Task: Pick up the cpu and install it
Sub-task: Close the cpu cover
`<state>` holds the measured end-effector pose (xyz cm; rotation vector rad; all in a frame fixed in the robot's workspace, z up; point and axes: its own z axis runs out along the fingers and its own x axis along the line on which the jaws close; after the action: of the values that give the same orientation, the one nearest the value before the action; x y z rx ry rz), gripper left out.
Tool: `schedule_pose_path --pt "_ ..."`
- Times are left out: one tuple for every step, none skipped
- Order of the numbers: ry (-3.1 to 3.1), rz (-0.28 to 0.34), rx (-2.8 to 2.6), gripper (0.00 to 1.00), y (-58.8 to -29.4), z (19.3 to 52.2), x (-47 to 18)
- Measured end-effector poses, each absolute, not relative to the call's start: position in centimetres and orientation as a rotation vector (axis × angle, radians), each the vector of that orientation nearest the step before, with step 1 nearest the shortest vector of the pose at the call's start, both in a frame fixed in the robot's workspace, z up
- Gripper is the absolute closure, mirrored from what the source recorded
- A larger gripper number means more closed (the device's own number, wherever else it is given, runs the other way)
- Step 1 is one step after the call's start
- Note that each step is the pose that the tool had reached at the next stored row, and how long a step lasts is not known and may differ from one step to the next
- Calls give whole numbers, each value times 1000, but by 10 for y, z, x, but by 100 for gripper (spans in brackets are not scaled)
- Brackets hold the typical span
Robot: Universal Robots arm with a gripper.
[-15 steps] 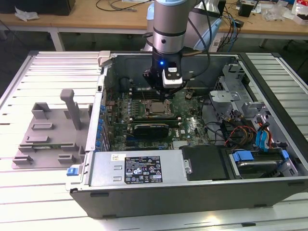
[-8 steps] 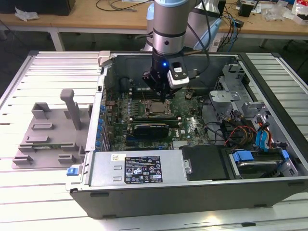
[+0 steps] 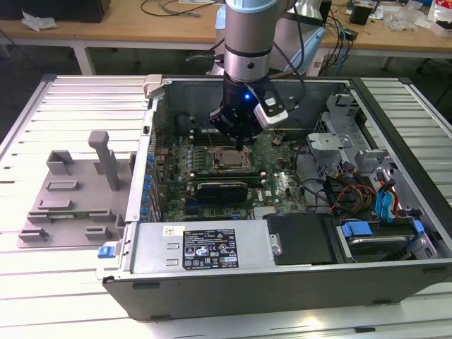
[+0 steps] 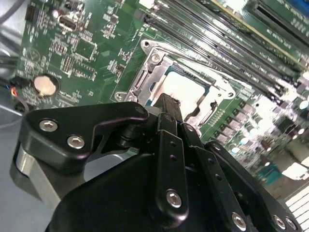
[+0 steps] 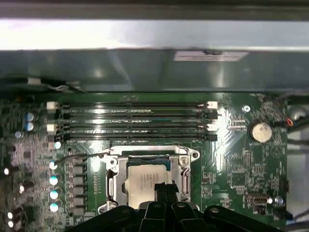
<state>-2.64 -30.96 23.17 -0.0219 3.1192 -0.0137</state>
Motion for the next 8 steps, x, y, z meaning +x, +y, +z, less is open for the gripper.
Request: schedule_pose_path --pt "3119 -16 -31 89 -310 232 -26" --pt "3119 -17 -32 89 -310 232 -26" --pt "3119 -17 -32 89 -310 232 -26" --pt "3119 -17 -32 89 -311 232 -26" --pt "3119 -17 -32 89 -313 232 -26" --pt "3119 -17 -32 89 -315 232 -26" --pt "3119 -17 -32 89 -316 232 -27" --pt "3119 -17 -32 89 -317 231 -28"
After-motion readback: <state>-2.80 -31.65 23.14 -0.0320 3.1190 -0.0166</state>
